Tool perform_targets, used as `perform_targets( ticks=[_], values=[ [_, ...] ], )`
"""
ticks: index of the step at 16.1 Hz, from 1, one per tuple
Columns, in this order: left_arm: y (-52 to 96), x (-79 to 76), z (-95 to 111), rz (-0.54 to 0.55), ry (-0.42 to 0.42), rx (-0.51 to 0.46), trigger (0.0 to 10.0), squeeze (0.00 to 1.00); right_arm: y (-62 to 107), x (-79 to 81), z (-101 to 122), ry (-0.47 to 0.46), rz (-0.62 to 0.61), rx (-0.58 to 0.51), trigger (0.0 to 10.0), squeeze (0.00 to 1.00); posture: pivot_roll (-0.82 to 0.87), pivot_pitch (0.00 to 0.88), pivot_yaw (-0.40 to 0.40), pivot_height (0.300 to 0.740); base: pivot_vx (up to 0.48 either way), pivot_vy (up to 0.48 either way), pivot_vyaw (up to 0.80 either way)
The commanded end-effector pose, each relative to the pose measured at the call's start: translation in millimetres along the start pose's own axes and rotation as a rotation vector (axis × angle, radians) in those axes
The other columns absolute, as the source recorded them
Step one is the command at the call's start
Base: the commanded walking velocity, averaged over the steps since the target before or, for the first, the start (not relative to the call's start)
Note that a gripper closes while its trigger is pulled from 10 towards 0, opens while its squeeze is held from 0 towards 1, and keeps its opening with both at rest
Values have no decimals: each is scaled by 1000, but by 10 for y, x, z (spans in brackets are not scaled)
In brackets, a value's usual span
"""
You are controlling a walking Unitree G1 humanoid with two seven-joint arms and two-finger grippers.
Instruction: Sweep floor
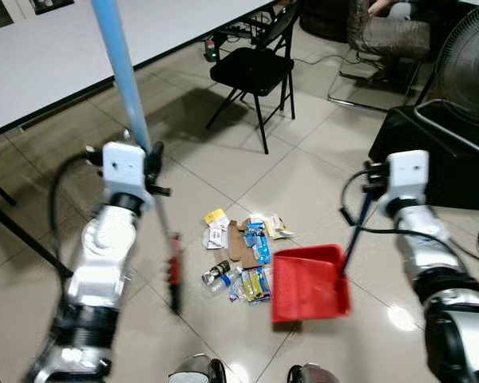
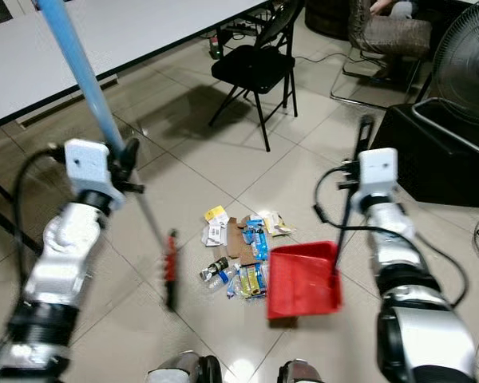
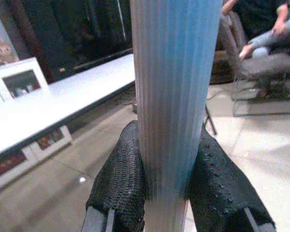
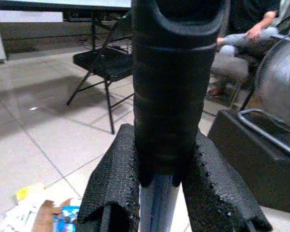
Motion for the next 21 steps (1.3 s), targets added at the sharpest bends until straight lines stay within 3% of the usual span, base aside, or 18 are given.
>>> perform_targets(
  ticks=[1,4,10,13,21],
  values=[
    [-50,47,112,-36,-55,-48,10000,0,2,-56,68,43,7,-34,10000,0,-5,114,76,740,0,0,0],
    [-27,238,8,-74,-134,19,10000,0,53,-217,37,82,-16,-17,10000,0,-3,151,98,740,0,0,0],
    [163,142,-168,-109,-110,83,10000,0,178,-141,-160,66,-15,0,10000,0,-3,201,154,740,0,0,0],
    [170,159,-168,-115,-112,90,10000,0,200,-156,-182,63,-22,2,10000,0,-7,206,162,740,0,0,0],
    [105,218,-90,-89,-121,74,10000,0,215,-405,-26,118,-52,-37,10000,0,-30,211,149,740,0,0,0]
  ],
)
Point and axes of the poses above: a point about 5 cm out from each wrist's last joint towards the gripper, its own y axis pointing back from the gripper into the wrist, its own z axis along the axis of the wrist's last joint, x = y × z, the point moved 2 cm from there along -y, pointing out of the wrist towards the gripper
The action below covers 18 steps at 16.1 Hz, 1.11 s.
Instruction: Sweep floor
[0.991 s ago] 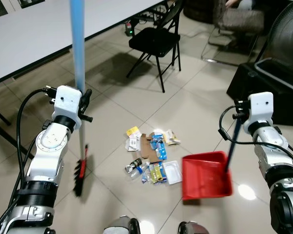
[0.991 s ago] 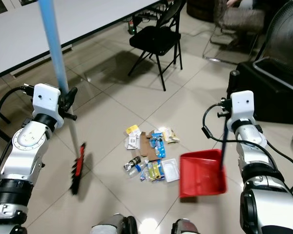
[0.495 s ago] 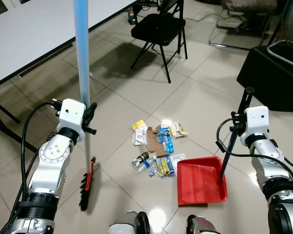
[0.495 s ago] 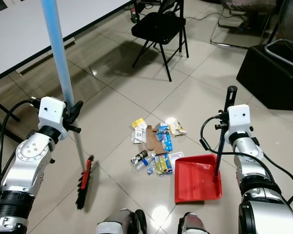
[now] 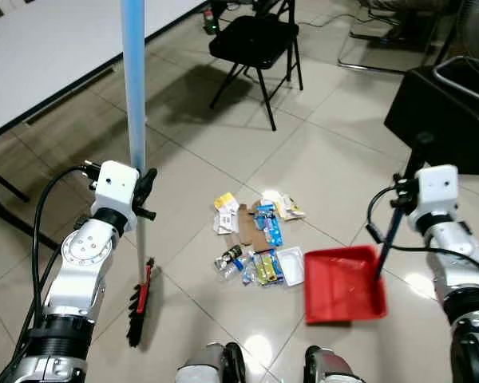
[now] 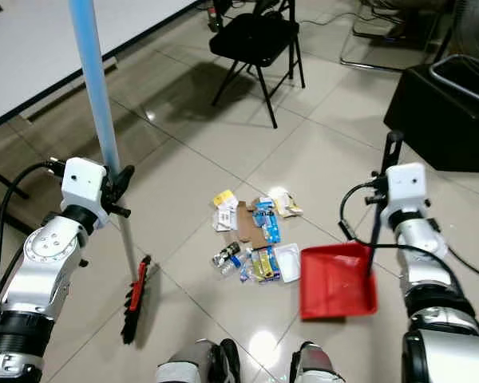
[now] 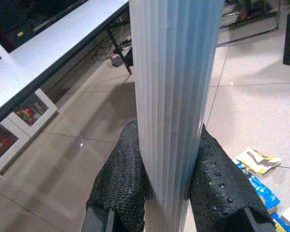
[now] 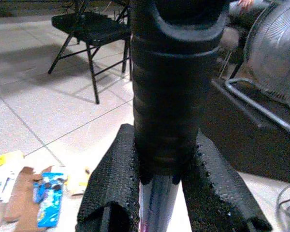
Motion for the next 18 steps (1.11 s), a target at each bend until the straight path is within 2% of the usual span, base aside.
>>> perform_targets(
  ticks=[1,4,6,8,11,16,18],
  values=[
    [-48,130,225,44,-32,-78,10000,0,-37,-97,155,34,-4,-52,10000,0,-35,207,139,740,0,0,0],
    [-98,139,195,50,-20,-78,10000,0,-101,-187,268,95,16,-52,10000,0,-31,207,124,740,0,0,0],
    [-135,119,106,32,-26,-57,10000,0,-144,-173,308,136,48,-39,10000,0,-24,230,122,740,0,0,0],
    [-185,109,104,26,-22,-52,10000,0,-185,-138,347,176,72,-35,10000,0,-19,253,122,740,0,0,0],
    [-244,50,159,-4,-18,-77,10000,0,-239,-84,419,215,114,-41,10000,0,-18,293,126,740,0,0,0],
    [-352,116,215,-2,-23,-86,10000,0,-307,-88,497,265,106,-25,10000,0,-6,343,127,740,0,0,0],
    [-428,191,402,23,-20,-141,10000,0,-357,-87,608,282,98,-49,10000,0,5,362,128,740,0,0,0]
  ],
)
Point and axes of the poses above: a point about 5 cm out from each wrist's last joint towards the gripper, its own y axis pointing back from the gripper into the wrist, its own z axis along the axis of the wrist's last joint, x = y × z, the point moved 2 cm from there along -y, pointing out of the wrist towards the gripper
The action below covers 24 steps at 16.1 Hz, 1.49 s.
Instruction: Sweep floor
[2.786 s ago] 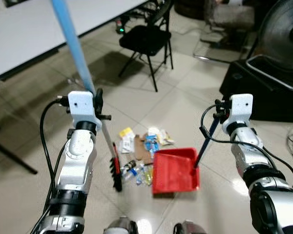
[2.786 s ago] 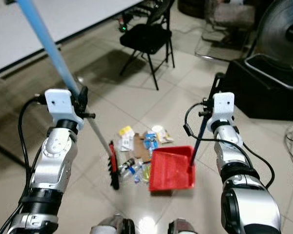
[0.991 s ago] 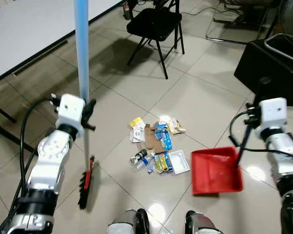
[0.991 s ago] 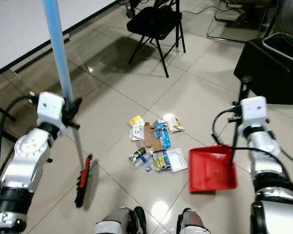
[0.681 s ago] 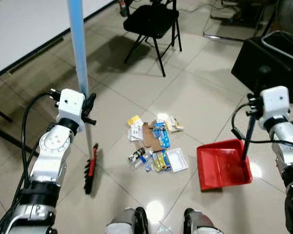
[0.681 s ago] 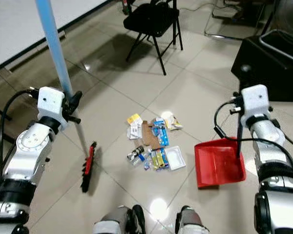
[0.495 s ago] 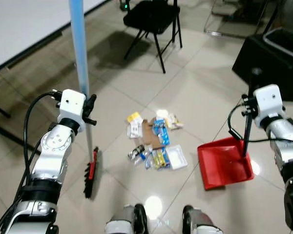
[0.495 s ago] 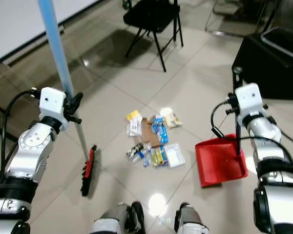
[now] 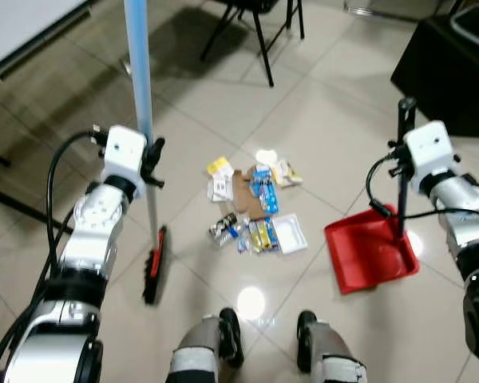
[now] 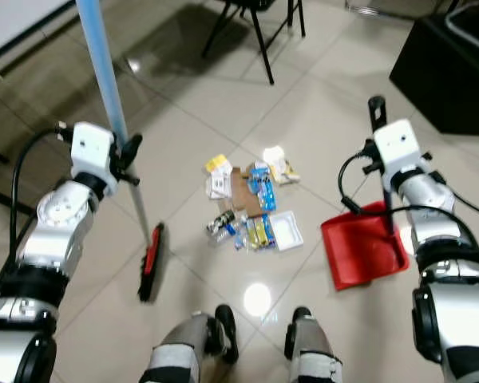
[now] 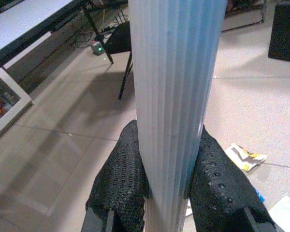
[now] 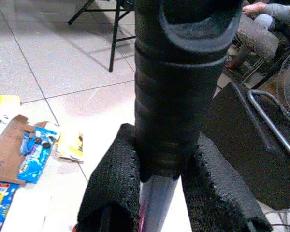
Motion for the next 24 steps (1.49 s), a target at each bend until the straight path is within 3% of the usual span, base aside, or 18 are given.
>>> perform_targets(
  ticks=[1,5,10,18,19,22,23,24],
  values=[
    [-54,151,198,42,-24,-71,10000,0,-31,-67,94,53,-14,-19,10000,0,7,371,127,740,0,0,0],
    [-158,104,488,44,13,-179,10000,0,-126,-33,274,29,-34,-65,10000,0,3,373,126,740,0,0,0],
    [-178,-68,606,27,80,-236,10000,0,-197,219,318,-85,-75,-84,10000,0,15,373,139,740,0,0,0],
    [-168,-493,752,-31,189,-280,10000,0,-188,775,227,-273,-63,-63,10000,0,57,399,159,740,0,0,0],
    [-213,-601,751,-45,216,-271,10000,0,-191,919,245,-294,-38,-61,10000,0,60,399,164,740,0,0,0],
    [-257,-740,786,-69,246,-265,10000,0,-212,1086,334,-334,1,-80,10000,0,61,401,166,740,0,0,0],
    [-308,-878,888,-91,278,-287,10000,0,-229,1275,440,-373,40,-96,10000,0,65,399,167,740,0,0,0],
    [-326,-928,928,-99,290,-295,10000,0,-231,1352,477,-386,56,-100,10000,0,66,400,168,740,0,0,0]
  ],
)
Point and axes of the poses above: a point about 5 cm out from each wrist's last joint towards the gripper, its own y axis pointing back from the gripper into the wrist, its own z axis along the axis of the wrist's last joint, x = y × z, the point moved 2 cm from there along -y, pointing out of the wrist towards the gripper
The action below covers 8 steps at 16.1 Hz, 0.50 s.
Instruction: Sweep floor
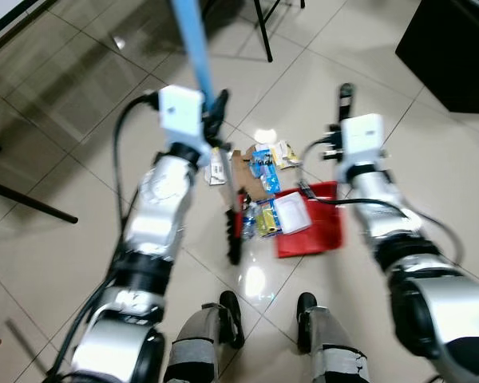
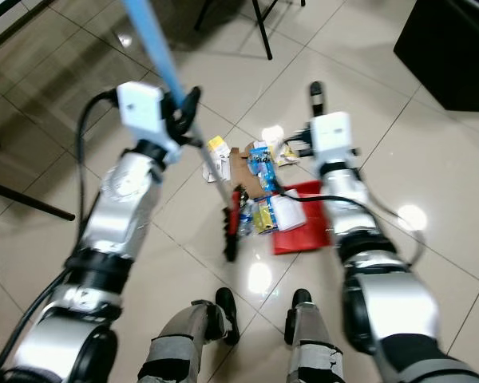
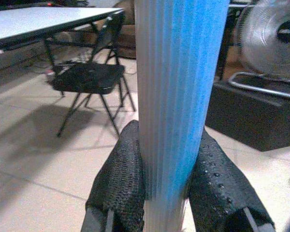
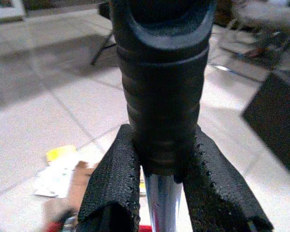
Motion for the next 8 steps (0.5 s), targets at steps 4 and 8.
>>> perform_targets(
  ticks=[4,8],
  values=[
    [-145,-228,153,-28,55,-58,10000,0,79,434,-167,-134,90,74,10000,0,76,405,171,740,0,0,0],
    [-204,-330,267,-52,67,-89,10000,0,106,541,-207,-167,88,98,10000,0,88,383,174,740,0,0,0]
  ],
)
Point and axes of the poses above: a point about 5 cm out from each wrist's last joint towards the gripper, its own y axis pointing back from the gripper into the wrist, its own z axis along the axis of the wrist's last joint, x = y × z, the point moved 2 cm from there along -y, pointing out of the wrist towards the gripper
